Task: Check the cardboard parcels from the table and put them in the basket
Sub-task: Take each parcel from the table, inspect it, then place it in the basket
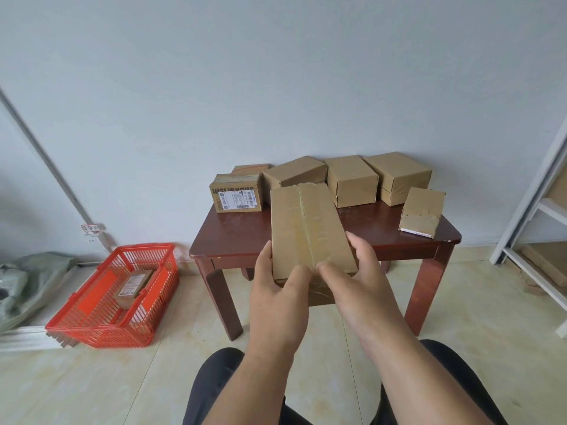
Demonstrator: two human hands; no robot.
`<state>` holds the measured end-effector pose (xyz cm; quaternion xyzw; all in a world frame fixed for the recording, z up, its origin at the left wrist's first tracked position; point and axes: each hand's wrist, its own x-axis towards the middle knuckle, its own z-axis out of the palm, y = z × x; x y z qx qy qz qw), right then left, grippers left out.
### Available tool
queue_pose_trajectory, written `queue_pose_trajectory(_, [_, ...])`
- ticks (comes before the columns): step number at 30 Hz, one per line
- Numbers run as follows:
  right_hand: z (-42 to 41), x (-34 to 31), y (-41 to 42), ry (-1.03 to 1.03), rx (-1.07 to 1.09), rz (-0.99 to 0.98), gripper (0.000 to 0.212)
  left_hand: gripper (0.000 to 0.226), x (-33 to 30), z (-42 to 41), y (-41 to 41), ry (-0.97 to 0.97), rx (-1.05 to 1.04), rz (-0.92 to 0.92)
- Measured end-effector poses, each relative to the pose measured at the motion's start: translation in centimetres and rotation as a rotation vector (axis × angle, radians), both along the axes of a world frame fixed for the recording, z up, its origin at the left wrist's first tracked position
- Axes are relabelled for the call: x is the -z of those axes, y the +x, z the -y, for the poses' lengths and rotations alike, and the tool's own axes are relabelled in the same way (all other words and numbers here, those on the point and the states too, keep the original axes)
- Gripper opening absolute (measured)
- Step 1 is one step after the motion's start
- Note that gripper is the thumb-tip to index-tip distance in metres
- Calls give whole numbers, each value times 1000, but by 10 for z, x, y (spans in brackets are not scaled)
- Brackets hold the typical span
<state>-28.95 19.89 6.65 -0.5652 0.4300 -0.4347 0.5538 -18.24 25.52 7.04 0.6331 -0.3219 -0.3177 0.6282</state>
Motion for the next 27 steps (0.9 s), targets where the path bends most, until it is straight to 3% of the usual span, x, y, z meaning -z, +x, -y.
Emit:
queue_pose_trajectory(7, [-1,5,-4,-21,1,-5,58,44,3,4,4,-22,-90,38])
queue_pose_trajectory(18, [4,9,-5,23,28,30,45,63,2,-1,8,22,55,139])
queue_pose_trajectory(27, [0,5,-7,-5,-3,22,49,55,-1,2,15,-1,96,217])
